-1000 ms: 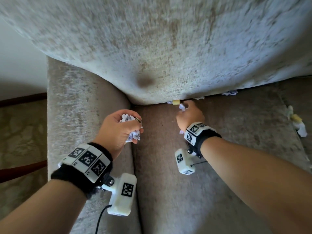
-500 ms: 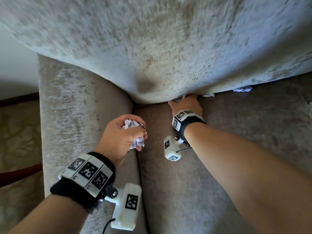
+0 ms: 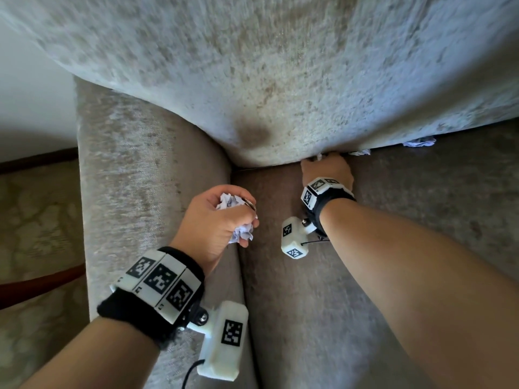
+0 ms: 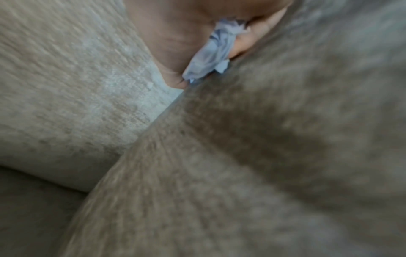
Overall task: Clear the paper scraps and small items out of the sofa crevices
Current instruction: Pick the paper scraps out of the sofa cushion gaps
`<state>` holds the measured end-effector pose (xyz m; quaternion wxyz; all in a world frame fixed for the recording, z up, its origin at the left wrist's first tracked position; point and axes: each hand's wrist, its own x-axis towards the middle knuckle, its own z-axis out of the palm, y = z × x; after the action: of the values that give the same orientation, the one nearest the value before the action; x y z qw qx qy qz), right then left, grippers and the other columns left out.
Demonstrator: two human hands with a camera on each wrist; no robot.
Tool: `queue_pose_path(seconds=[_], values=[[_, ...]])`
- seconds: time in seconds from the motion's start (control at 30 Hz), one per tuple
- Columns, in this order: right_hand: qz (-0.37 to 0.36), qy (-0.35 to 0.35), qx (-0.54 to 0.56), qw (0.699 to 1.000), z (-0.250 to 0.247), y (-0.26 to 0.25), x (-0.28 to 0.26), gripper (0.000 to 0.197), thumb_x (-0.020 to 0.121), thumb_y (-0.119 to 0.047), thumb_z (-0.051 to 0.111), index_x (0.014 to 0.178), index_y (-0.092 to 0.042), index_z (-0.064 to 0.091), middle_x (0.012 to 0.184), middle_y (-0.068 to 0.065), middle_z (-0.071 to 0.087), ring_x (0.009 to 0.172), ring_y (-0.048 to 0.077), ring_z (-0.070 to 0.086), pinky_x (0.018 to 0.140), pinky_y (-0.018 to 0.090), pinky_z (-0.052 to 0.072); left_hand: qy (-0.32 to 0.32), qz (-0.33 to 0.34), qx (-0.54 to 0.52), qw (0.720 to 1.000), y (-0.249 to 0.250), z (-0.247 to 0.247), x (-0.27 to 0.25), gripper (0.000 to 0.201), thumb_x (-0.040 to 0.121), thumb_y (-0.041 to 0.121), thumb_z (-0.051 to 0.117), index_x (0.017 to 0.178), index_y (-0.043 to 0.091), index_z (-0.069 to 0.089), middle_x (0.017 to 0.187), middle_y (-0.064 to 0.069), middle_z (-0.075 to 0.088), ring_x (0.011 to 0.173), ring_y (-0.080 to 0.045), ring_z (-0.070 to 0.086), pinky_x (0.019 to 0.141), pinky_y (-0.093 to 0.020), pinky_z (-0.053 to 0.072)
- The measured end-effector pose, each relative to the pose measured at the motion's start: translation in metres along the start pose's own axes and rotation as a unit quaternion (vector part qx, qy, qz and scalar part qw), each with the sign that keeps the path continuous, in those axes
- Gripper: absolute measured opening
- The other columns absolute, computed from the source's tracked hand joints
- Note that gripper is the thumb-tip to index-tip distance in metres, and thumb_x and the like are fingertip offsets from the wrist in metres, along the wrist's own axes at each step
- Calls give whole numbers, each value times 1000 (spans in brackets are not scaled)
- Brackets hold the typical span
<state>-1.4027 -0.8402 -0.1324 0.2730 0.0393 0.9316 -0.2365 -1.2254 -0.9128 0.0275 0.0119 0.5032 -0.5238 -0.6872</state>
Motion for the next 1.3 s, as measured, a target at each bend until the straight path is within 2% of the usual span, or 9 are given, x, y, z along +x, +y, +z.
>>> queue_pose_path(seconds=[0.13, 0.27, 0.47, 0.63, 0.77, 0.9, 1.03, 1.2, 1.3], values=[[-17, -41, 14, 999, -13, 0, -9, 23, 81, -43, 58, 77, -20, 57, 71, -4, 57, 80, 26, 64, 66, 30, 45, 6, -1, 9, 1000, 0, 1, -6, 17, 58, 2, 58, 71, 10, 65, 59, -12, 62, 49, -22, 57, 40, -22, 43], [-63, -103, 41, 992, -33, 9, -23, 18, 77, -48, 51, 75, -30, 52, 88, -6, 69, 69, 25, 70, 70, 36, 59, 19, -3, 15, 1000, -1, 4, -12, 17, 57, 2, 58, 69, 12, 66, 57, -10, 62, 53, -24, 57, 41, -22, 43], [-98, -166, 73, 978, -82, 35, -63, 19, 84, -40, 55, 77, -21, 55, 61, 2, 59, 38, 22, 63, 36, 19, 42, 25, -11, 17, 999, 0, 29, -30, 17, 57, 2, 56, 71, 8, 62, 57, -12, 58, 48, -19, 58, 41, -20, 41], [-181, -146, 109, 966, -116, 46, -96, 20, 81, -31, 62, 79, -12, 60, 68, 10, 63, 51, 18, 57, 38, 18, 41, 32, -4, 8, 999, 7, 57, -53, 14, 60, -2, 58, 70, 7, 62, 58, -15, 58, 41, -20, 52, 41, -21, 42], [-217, -143, 119, 958, -144, 53, -121, 20, 81, -35, 63, 80, -14, 62, 71, 3, 66, 67, 21, 63, 61, 31, 50, 18, 10, -6, 1000, 13, 74, -78, 15, 55, 3, 58, 68, 9, 63, 53, -11, 59, 40, -21, 54, 42, -20, 43], [-226, -137, 143, 954, -163, 67, -144, 15, 80, -34, 64, 73, -22, 58, 60, -6, 60, 53, 12, 59, 47, 22, 45, -21, 30, -21, 999, 13, 83, -100, 16, 56, 1, 58, 70, 8, 62, 55, -9, 59, 43, -21, 53, 41, -21, 41], [-208, -100, 172, 958, -169, 88, -166, 12, 79, -33, 66, 73, -25, 59, 63, -8, 62, 62, 12, 61, 60, 25, 48, -62, 35, -28, 997, 9, 86, -119, 16, 56, 0, 58, 66, 11, 63, 57, -10, 60, 45, -21, 55, 41, -21, 40], [-201, -62, 210, 955, -177, 108, -208, 25, 76, -24, 64, 56, -21, 49, 48, -9, 49, 48, 8, 46, 51, 24, 36, -126, 34, -21, 991, -1, 84, -148, 16, 58, -2, 56, 66, 9, 64, 57, -13, 58, 44, -23, 51, 42, -20, 39], [-195, -61, 238, 950, -193, 115, -233, 24, 72, -18, 62, 55, -12, 46, 47, 0, 41, 46, 8, 37, 48, 23, 33, -149, 36, -12, 988, -8, 88, -161, 17, 57, -3, 56, 63, 9, 66, 55, -13, 59, 44, -22, 53, 40, -21, 42]])
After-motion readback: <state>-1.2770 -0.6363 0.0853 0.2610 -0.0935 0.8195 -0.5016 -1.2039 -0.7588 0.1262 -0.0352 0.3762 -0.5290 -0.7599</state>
